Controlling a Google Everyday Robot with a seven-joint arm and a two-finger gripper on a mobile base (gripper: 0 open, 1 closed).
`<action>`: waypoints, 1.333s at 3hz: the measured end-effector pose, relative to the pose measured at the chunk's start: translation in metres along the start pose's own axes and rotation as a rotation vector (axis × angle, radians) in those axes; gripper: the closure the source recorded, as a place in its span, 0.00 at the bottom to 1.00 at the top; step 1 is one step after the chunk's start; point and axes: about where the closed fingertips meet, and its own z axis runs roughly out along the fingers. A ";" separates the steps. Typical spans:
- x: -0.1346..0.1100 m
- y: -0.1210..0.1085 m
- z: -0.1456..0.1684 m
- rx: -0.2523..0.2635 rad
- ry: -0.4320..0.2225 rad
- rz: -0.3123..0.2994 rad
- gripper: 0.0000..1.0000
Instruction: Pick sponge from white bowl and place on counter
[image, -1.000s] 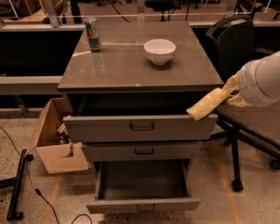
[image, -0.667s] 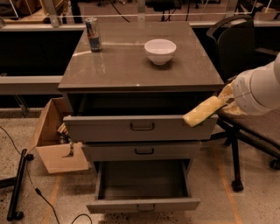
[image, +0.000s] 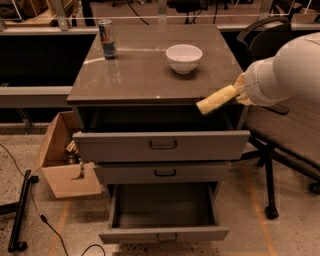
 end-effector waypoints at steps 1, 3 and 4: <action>0.008 -0.030 0.029 0.063 0.039 0.007 1.00; 0.002 -0.065 0.083 0.134 0.054 0.005 0.59; -0.004 -0.076 0.094 0.160 0.053 0.002 0.36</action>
Offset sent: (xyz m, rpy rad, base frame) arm 0.1257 0.0154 -0.0195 -0.0276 -0.1658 -0.0308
